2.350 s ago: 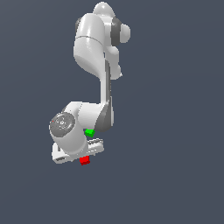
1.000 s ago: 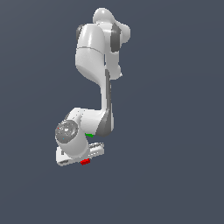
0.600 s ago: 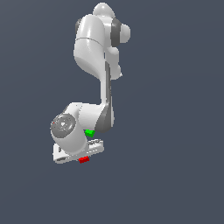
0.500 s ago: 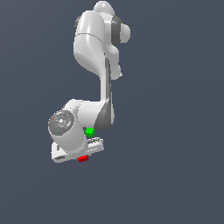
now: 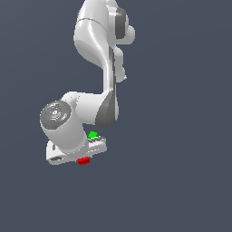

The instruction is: Stack the red cube on top of the green cube.

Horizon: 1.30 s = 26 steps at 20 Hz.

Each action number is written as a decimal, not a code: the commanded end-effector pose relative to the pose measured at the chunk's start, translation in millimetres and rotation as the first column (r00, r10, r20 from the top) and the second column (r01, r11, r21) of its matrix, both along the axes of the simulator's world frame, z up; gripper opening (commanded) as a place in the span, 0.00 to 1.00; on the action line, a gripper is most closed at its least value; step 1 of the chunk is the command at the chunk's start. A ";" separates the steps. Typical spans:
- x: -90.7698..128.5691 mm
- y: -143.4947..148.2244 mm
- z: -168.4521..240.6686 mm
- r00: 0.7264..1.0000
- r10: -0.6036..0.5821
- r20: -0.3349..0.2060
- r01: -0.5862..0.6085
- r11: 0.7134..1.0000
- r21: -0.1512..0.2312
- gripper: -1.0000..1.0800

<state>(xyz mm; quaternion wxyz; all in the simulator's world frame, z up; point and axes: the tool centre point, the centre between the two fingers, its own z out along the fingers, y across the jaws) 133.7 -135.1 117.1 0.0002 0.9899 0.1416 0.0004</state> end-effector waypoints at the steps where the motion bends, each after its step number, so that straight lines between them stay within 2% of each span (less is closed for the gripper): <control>1: 0.4 -0.1 2.9 1.000 0.000 -0.001 0.000 1.000 0.000 0.00; 14: -8.3 0.4 -0.7 1.000 0.000 0.000 0.000 1.000 0.000 0.00; 20: -23.7 1.3 -6.5 1.000 0.000 0.000 0.000 1.000 0.000 0.00; 26: -48.6 2.8 -15.9 1.000 0.000 0.000 0.000 1.000 0.000 0.00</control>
